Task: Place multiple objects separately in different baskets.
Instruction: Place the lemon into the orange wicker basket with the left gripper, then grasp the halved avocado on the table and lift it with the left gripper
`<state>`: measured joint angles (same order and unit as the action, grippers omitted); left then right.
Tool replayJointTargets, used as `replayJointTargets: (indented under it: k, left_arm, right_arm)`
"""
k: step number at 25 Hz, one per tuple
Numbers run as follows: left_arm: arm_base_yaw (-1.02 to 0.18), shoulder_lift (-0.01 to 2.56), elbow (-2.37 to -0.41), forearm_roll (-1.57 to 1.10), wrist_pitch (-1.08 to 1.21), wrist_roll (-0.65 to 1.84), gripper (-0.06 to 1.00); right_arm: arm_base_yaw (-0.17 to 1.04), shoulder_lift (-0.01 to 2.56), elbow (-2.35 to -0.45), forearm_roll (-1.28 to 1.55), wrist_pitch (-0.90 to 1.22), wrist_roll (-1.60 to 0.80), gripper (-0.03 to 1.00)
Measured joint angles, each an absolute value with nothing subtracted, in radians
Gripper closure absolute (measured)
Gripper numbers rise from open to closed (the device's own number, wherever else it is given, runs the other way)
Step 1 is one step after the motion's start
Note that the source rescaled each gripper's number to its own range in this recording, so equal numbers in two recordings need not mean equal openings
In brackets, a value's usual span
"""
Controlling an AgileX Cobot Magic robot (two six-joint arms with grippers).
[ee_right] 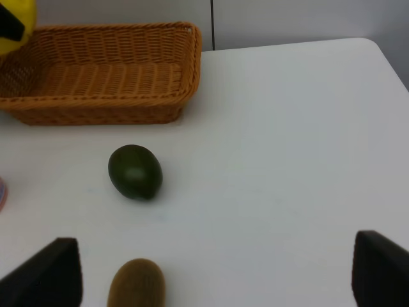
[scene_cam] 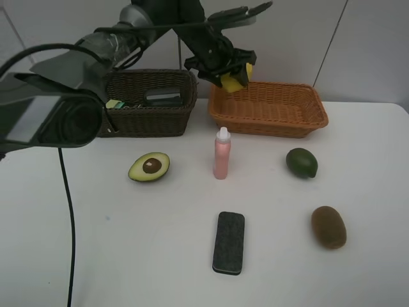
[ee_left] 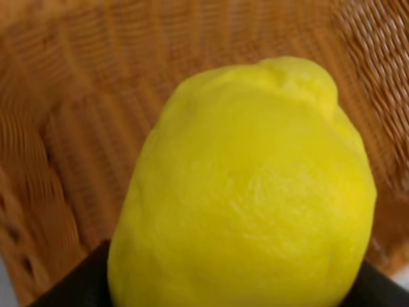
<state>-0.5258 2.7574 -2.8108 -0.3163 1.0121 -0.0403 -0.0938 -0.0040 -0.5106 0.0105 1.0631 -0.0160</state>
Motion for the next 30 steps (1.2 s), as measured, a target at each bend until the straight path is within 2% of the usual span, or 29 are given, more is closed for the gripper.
replayJointTargets:
  k: [1,2,4,5,8,11,17,25,30]
  left_arm:
    - [-0.526,2.782,-2.83,-0.316,0.987,-0.038,0.44]
    - [-0.526,2.798,-2.84,-0.315,0.969,-0.032,0.4]
    - [-0.526,2.814,-2.844,-0.312,0.94,-0.02,0.14]
    - [-0.526,2.816,-2.845,-0.31,0.931,-0.016,0.05]
    - [-0.526,2.816,-2.848,-0.306,0.924,-0.013,-0.03]
    - [-0.526,2.801,-2.85,-0.298,0.955,-0.006,-0.04]
    - [-0.526,2.691,-2.85,-0.281,1.184,-0.007,-0.04]
    - [-0.526,2.525,-2.849,-0.309,1.203,-0.06,-0.04]
    - [-0.526,2.35,-2.674,-0.313,1.203,-0.059,-0.04]
  right_arm:
    - [-0.094,-0.004,-0.511,0.011,1.063,-0.016,-0.03]
    - [-0.094,-0.004,-0.511,0.011,1.063,-0.016,-0.03]
    - [-0.094,-0.004,-0.511,0.011,1.063,-0.016,-0.03]
    - [-0.094,-0.004,-0.511,0.011,1.063,-0.016,-0.03]
    - [-0.094,-0.004,-0.511,0.011,1.063,-0.016,-0.03]
    - [-0.094,-0.004,-0.511,0.011,1.063,-0.016,-0.03]
    - [-0.094,-0.004,-0.511,0.011,1.063,-0.016,-0.03]
    - [-0.094,-0.004,-0.511,0.011,1.063,-0.016,-0.03]
    - [-0.094,-0.004,-0.511,0.011,1.063,-0.016,-0.03]
